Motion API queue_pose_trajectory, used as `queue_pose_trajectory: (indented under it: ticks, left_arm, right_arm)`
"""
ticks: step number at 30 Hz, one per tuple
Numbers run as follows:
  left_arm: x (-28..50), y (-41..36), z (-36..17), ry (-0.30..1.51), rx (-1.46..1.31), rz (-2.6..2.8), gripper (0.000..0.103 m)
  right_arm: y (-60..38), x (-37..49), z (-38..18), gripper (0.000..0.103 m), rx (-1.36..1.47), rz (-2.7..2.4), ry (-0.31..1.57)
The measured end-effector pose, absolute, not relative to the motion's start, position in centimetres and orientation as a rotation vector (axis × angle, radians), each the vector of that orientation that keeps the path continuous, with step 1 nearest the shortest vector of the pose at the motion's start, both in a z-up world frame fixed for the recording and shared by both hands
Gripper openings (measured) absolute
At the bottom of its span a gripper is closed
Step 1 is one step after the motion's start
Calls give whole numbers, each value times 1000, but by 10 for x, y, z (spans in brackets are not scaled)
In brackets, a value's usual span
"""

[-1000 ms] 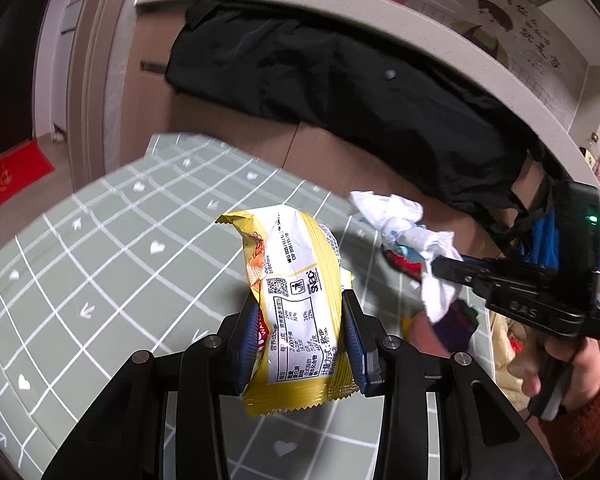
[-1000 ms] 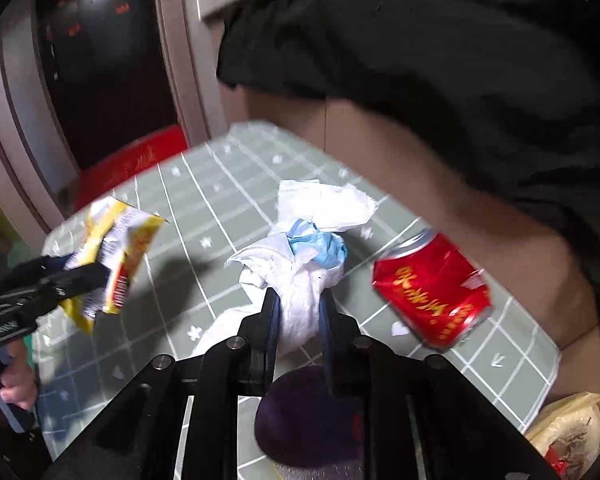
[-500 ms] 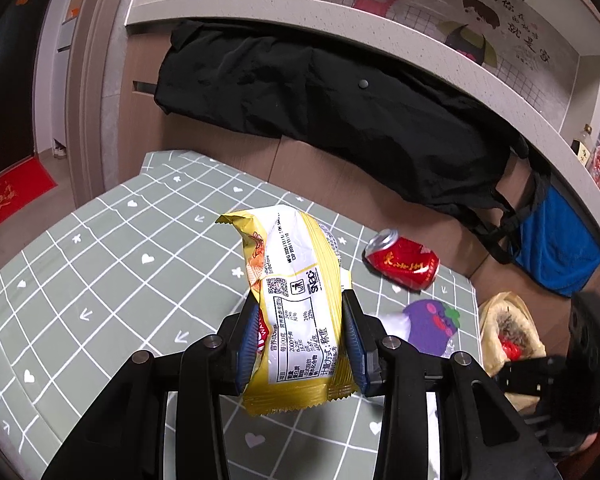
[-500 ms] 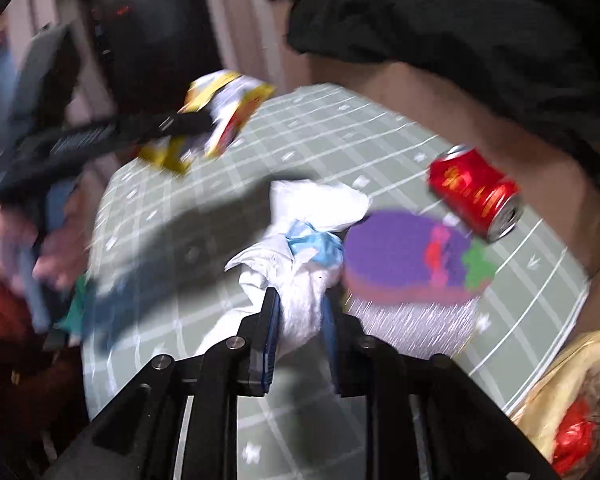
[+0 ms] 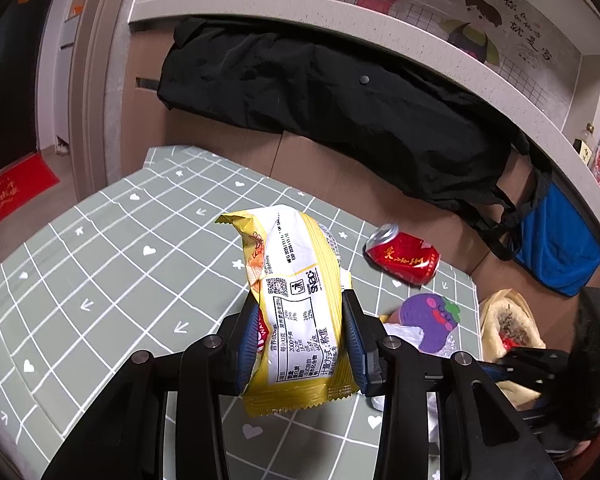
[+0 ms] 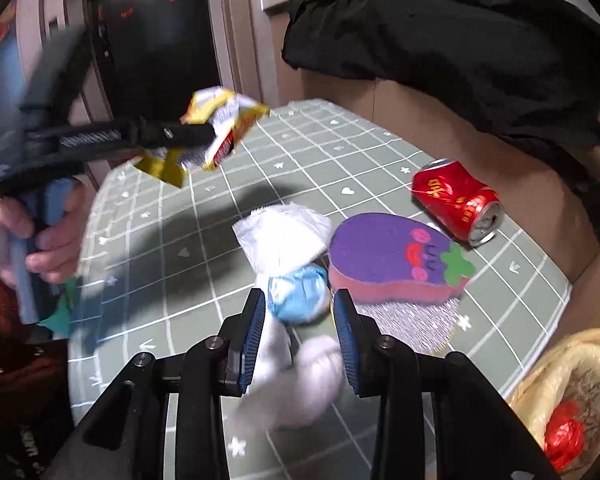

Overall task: Collect trash
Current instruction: 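Grasp the white tissue and blue mask with the right gripper while the left holds the yellow bag, then carry the yellow bag and tissue over the bin and release both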

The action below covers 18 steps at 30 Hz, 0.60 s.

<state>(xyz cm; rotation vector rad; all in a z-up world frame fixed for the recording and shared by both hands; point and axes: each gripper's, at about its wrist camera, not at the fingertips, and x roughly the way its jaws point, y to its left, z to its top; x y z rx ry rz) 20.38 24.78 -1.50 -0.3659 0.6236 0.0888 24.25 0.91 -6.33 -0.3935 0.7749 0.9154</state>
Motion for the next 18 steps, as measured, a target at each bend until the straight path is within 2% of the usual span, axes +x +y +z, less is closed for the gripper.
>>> queue_pose_trajectory:
  ticks: [4, 6, 8, 10, 12, 18]
  left_arm:
    - [201, 251, -14, 621, -351, 94, 39]
    - [200, 255, -15, 624, -357, 101, 39]
    - [200, 259, -16, 628, -369, 109, 39]
    - [201, 262, -18, 632, -384, 110, 39]
    - [201, 262, -19, 631, -382, 111, 39]
    - [203, 249, -1, 584, -336, 116, 39]
  right_arm:
    - [36, 255, -89, 36, -416, 862, 840]
    - [38, 262, -95, 50, -364, 889, 877]
    - [43, 268, -104, 50, -342, 887, 937]
    - [48, 267, -110, 50, -340, 891, 957]
    - [50, 262, -106, 34, -354, 879, 911]
    - [33, 259, -55, 32, -242, 925, 733]
